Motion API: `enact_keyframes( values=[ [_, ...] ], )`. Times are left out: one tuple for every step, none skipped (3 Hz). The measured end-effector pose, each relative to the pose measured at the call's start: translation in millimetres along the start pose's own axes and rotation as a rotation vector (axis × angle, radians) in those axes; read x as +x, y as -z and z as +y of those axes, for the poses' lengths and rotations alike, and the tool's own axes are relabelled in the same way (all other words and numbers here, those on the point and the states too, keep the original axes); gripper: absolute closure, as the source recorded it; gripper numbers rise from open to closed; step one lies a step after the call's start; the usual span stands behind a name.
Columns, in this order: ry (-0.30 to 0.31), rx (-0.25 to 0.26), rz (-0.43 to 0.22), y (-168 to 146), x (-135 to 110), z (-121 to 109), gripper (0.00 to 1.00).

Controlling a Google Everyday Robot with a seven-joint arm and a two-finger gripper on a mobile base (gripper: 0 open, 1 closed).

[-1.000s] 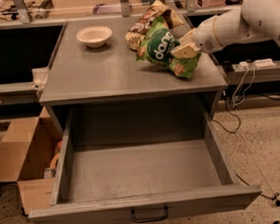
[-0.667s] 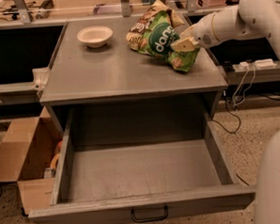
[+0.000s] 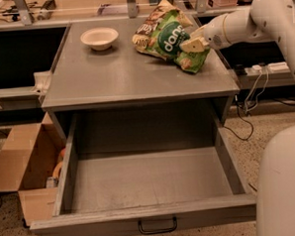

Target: Pick green rice chip bag from top drawer and place on counter

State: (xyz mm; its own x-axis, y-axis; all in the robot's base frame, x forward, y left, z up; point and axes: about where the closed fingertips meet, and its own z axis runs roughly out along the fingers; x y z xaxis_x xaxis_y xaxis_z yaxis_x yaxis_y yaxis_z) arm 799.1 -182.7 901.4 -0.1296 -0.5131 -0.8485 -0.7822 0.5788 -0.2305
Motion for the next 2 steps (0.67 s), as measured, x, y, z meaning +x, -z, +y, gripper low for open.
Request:
enact_keyframes(
  values=[
    [0.0,0.0,0.0,0.0,0.0,0.0,0.16],
    [0.0,0.0,0.0,0.0,0.0,0.0,0.0]
  ],
)
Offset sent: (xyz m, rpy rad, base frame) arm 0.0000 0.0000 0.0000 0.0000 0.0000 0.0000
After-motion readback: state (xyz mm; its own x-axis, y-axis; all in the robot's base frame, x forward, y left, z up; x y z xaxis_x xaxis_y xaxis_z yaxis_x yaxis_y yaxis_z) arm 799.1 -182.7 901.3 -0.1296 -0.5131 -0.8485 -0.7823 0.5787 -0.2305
